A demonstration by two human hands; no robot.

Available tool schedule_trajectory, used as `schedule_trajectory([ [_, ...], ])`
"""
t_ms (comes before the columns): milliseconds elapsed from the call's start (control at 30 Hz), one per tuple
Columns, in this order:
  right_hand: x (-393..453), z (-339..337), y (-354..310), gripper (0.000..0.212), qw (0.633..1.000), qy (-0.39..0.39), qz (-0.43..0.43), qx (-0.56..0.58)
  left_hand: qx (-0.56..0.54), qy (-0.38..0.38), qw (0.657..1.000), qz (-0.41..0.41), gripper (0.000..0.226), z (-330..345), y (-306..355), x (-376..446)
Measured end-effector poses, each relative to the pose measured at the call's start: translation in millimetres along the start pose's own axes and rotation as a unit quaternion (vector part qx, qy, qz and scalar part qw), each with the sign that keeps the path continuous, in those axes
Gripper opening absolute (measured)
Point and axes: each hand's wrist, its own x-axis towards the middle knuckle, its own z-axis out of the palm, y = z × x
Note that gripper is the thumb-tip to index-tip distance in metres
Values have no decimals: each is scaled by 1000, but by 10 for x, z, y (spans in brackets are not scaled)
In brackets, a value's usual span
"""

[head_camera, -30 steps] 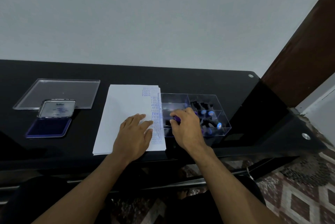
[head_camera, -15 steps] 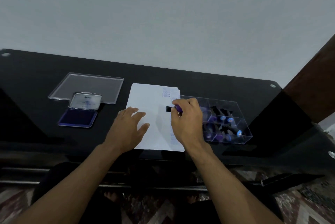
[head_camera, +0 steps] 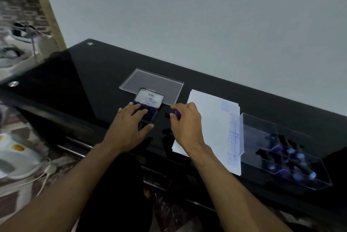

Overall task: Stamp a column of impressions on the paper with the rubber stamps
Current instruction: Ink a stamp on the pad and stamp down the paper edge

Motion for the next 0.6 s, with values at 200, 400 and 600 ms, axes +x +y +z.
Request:
schedule_trajectory([
  [200, 132, 240, -256, 30, 999, -46, -17, 20, 8, 12, 999, -30, 72, -69, -374, -12],
  [400, 282, 387, -440, 37, 996, -86, -38, -4, 10, 8, 999, -41, 72, -92, -544, 50],
  [600, 437, 477, -499, 29, 993, -107, -46, -30, 27, -10, 999, -36, 77, -74, -692, 165],
])
